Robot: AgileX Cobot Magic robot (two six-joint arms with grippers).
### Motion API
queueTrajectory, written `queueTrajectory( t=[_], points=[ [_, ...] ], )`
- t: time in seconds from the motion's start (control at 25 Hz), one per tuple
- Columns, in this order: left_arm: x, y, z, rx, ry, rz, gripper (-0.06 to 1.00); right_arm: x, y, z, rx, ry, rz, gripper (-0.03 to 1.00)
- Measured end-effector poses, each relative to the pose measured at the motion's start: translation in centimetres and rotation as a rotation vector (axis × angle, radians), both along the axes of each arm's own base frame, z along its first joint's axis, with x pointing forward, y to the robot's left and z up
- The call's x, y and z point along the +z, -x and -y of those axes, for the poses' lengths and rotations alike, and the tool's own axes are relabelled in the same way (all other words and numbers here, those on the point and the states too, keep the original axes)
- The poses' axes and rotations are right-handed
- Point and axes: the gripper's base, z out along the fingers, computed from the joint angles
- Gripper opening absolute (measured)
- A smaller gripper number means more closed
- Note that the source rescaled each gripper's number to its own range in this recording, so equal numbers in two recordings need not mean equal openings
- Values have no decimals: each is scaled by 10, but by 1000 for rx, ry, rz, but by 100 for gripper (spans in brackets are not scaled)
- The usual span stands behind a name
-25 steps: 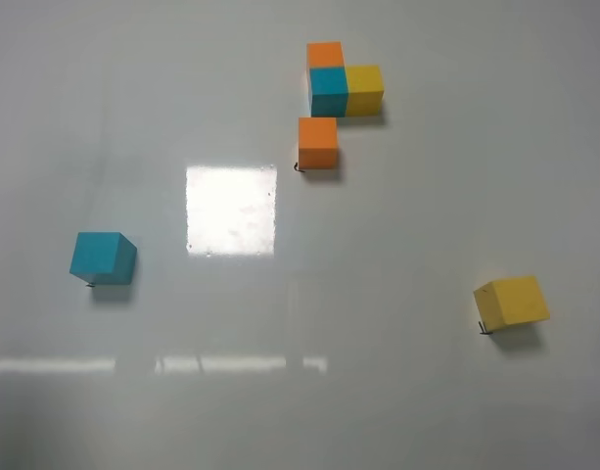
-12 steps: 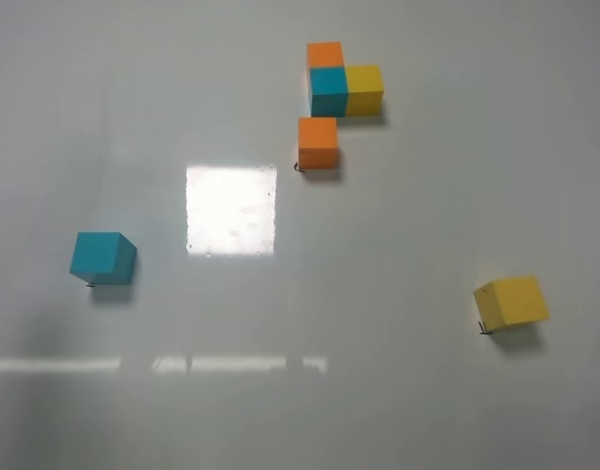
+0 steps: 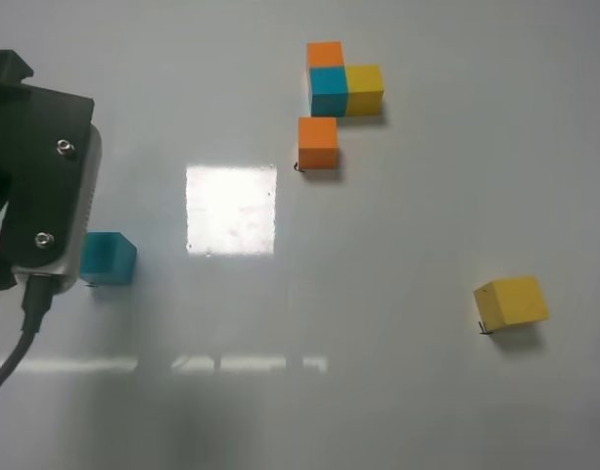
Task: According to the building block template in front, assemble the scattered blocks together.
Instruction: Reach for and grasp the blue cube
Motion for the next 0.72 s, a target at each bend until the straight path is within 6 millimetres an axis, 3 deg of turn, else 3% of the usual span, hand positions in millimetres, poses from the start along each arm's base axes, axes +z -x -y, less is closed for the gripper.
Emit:
queueTrajectory(
  t=[0.24,0.36,0.72],
  points=[
    [-9,-7,8,-1,-22,-28,100,0,0,0,0,-1,0,31],
    [-14,-12,12,-1,-28,-39,100,0,0,0,0,-1,0,26],
    [-24,-36,5,56,27,-81,95,0,0,0,0,-1,0,22]
  ],
)
